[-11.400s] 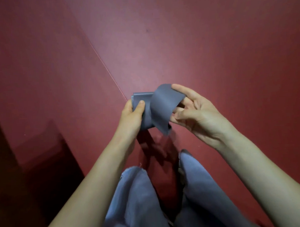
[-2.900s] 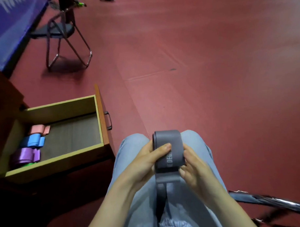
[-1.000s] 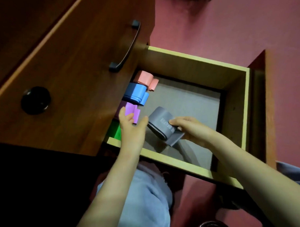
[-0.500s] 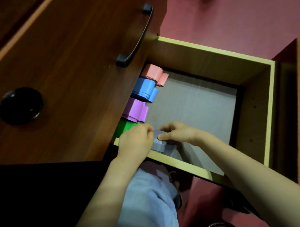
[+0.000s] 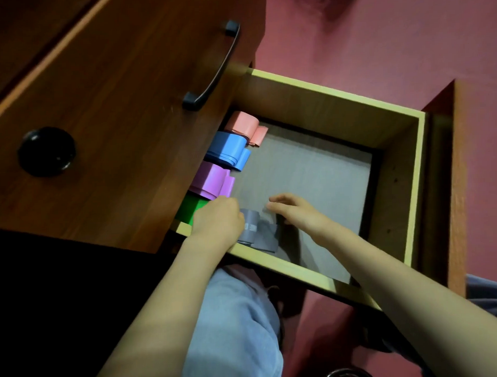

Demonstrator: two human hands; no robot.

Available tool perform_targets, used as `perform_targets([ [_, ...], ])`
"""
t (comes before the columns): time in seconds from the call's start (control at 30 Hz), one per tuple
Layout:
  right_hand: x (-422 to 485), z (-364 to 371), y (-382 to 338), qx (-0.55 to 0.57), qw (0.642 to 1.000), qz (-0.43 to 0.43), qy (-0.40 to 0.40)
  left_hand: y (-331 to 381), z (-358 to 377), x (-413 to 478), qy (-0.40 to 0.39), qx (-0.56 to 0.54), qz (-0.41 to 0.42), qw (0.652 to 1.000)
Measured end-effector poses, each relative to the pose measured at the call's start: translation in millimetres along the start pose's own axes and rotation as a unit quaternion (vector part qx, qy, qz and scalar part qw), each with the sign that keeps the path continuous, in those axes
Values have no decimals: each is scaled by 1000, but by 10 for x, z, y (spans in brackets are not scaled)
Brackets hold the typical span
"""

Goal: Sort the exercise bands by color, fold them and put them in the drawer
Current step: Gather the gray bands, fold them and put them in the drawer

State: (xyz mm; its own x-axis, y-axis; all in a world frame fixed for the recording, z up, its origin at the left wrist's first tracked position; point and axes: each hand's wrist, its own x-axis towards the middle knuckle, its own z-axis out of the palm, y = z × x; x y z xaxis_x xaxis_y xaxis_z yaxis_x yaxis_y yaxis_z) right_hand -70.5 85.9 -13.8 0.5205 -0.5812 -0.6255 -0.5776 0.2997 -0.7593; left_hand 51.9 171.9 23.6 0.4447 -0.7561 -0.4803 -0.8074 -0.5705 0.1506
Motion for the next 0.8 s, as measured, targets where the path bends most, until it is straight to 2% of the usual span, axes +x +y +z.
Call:
perform_targets([
  [0.27, -192, -230, -45, -2, 1000, -6, 21, 44, 17, -40, 31, -48, -16, 998],
  [0.37, -357, -291, -95, 11, 999, -31, 32, 125, -12, -110, 49, -110, -1, 993],
  [0.5, -694, -461, -140, -9, 989, -112, 93, 482, 1, -332, 52, -204, 108, 972],
  [0.57, -931, -596, -98, -93, 971, -164, 146, 739, 46, -489, 40, -231, 172, 957],
  [0.63, -1183, -748, 6, -211, 931, -201, 221, 1016, 96, -658, 25, -233, 218, 947],
  [0.7, -1428, -893, 169, -267, 903, -185, 283, 1291, 151, -830, 11, -213, 256, 943],
  [0.8, -1697, -988, 450, -160, 935, -94, 302, 1633, 281, -1091, -6, -144, 307, 941],
])
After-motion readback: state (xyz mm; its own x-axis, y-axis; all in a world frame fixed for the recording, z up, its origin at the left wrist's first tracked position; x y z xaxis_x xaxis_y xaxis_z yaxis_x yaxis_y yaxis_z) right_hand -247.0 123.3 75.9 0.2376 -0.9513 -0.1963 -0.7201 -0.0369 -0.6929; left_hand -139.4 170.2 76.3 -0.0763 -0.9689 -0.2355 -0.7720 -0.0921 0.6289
